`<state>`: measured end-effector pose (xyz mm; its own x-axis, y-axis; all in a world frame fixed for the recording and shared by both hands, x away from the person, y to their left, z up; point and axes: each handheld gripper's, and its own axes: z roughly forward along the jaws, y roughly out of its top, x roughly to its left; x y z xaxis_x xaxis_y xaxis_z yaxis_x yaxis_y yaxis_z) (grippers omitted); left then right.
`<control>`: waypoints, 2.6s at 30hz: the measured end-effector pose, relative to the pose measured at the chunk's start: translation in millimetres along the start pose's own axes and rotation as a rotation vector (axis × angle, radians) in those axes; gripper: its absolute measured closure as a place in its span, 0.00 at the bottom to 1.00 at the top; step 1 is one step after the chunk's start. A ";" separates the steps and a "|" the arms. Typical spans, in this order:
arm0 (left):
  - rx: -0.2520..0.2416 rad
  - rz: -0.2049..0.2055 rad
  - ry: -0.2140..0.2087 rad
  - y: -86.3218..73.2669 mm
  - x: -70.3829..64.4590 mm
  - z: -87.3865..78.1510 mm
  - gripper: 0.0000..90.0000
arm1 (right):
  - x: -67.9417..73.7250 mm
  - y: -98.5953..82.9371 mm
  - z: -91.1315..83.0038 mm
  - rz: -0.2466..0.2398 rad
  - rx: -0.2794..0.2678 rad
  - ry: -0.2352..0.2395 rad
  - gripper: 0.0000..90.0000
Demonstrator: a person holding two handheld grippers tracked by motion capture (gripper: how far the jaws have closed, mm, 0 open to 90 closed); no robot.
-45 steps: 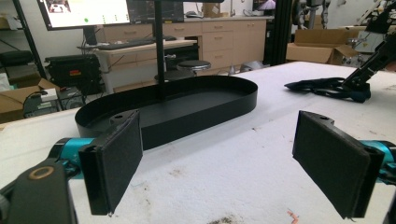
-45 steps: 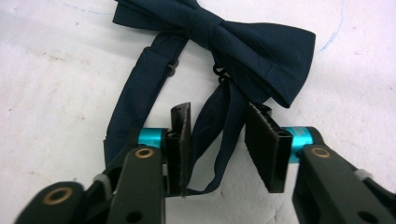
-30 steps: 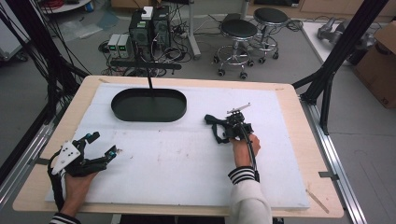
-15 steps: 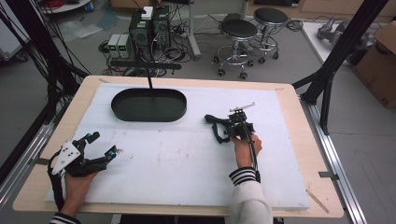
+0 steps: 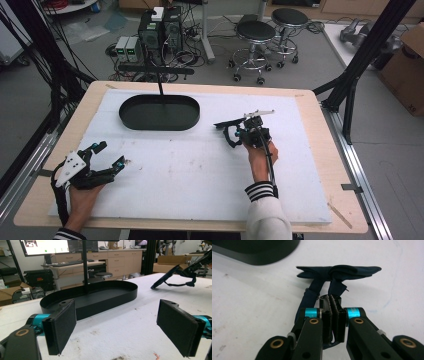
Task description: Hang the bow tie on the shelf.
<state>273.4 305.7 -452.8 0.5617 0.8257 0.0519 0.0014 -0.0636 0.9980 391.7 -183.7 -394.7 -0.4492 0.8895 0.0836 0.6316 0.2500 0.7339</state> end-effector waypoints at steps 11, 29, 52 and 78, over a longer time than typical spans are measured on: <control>0.000 -0.002 0.000 -0.1 0.0 -0.1 0.18 | 19.8 8.0 -8.6 -0.094 -0.193 0.056 0.97; 0.001 -0.002 0.000 0.0 0.0 -0.1 0.18 | 36.5 18.3 -15.0 -0.126 -0.367 0.131 0.97; -0.003 -0.007 0.000 -0.1 0.3 -0.4 0.18 | 62.6 73.2 0.0 -0.132 -0.441 0.287 0.97; -0.009 -0.014 0.001 -0.4 1.1 -0.7 0.18 | 85.4 129.1 28.6 -0.155 -0.432 0.355 0.97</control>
<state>273.4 307.1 -453.2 0.5612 0.8268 0.0376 0.0019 -0.0467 0.9989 453.0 -64.5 -312.1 -0.7474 0.6535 0.1197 0.2601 0.1220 0.9578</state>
